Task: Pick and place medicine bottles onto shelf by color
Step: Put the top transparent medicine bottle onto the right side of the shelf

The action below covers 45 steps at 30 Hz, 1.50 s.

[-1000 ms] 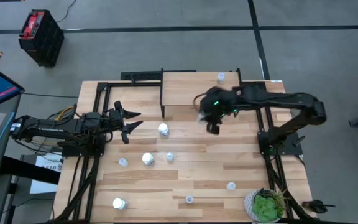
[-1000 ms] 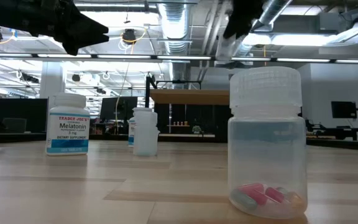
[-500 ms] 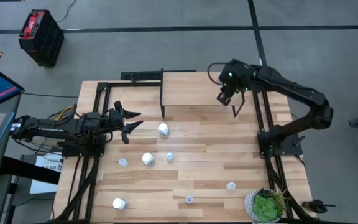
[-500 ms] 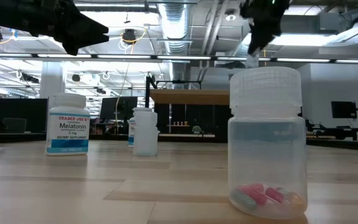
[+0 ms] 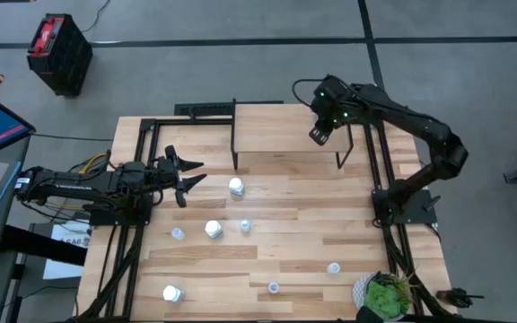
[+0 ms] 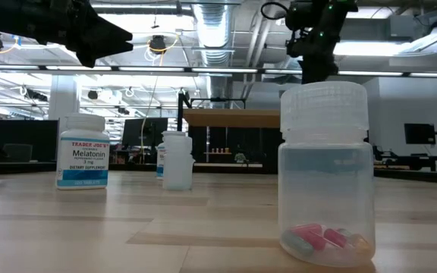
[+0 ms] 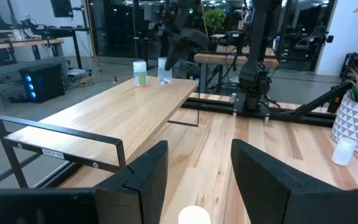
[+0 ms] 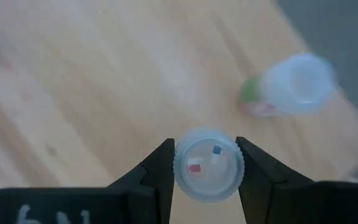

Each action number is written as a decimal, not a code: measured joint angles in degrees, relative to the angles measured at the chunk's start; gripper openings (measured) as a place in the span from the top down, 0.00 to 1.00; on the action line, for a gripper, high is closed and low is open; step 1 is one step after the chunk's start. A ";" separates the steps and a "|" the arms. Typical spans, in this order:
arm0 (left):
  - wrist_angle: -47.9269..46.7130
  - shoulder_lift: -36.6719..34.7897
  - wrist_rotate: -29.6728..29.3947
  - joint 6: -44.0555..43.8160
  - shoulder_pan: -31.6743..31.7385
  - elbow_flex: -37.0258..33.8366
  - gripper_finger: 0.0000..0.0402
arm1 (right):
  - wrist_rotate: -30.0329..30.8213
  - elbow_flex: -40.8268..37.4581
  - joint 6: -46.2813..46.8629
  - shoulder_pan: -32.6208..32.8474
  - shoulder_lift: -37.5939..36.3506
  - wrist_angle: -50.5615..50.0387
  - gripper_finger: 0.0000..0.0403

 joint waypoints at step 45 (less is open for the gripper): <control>0.00 0.01 0.00 0.39 0.00 0.00 0.59 | -2.53 0.00 -6.41 -2.40 0.11 -0.15 0.62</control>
